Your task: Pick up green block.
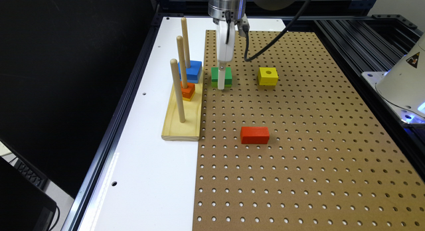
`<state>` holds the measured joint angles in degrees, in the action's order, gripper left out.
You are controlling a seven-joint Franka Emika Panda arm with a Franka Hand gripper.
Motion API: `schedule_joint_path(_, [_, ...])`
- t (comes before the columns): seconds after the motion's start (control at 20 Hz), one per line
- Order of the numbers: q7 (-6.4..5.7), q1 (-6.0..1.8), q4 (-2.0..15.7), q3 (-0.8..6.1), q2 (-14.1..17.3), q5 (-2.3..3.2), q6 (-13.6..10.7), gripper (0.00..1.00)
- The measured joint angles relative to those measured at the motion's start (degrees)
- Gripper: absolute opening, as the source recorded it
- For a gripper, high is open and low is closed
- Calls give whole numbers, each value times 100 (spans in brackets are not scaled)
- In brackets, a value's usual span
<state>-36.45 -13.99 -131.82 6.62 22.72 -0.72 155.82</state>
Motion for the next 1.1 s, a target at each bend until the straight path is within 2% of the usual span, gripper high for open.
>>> schedule_joint_path(0.15, [0,10,79,6,49,0,1,100])
schedule_joint_path(0.2, [0,13,113,14,72,0,1,0])
schedule_joint_path(1.1, [0,4,110,14,4,0,-60,0])
